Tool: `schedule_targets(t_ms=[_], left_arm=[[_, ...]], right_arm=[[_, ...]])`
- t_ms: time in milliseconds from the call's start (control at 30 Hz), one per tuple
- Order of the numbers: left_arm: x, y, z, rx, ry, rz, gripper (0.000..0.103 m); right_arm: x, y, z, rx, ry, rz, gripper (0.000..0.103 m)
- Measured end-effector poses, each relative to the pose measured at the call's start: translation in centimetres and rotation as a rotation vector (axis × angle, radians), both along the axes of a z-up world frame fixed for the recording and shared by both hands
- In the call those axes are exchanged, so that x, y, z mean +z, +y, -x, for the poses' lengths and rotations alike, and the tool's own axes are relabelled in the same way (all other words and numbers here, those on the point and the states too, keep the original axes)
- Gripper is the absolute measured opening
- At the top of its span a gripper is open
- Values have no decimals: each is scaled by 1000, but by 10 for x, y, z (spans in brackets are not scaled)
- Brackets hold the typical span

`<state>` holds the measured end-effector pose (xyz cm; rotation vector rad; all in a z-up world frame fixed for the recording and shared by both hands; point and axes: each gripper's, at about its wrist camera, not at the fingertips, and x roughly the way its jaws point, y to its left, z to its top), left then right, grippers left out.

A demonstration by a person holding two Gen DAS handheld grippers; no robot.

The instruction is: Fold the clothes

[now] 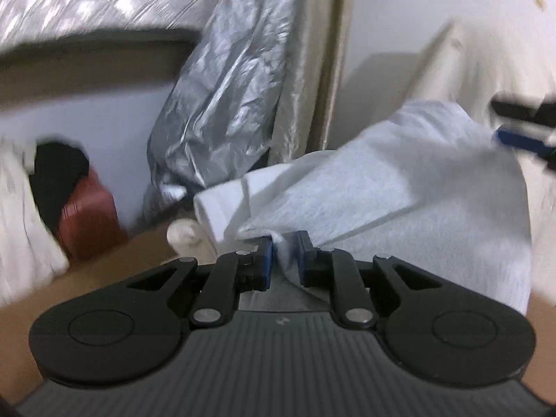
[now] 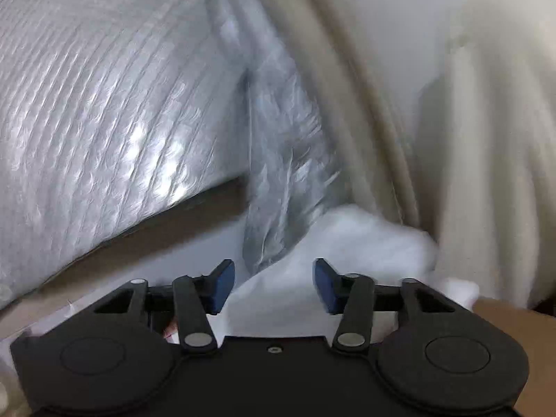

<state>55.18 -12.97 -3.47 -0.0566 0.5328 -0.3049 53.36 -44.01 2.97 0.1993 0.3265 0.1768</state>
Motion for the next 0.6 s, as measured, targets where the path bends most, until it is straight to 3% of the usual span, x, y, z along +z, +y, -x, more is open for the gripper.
schedule_targets(t_ms=[33,67,133,167,333,533,600], left_arm=[[-1,2,0,3,5,12,14],[-3,3,0,5,10,24,14],[-5,5,-2,4,15,43,15],[-5,5,-3,-2,13,48,16],[-7,-1,-10,3,27,64,17],[-7,-17,-8,64,28,5,20],[-2,-25,-4,102,9,-88,34]], right_arm=[[-2,13,-9,12,20,59,52],[-7,25,-21,-12,41,192,51],[-16,33,-39,-43,46,321,51],[-20,31,-46,-67,44,337,52],[-41,3,-64,-150,76,167,51],[-55,-5,-47,-168,87,150,51],[-46,-2,-36,-178,73,187,50]])
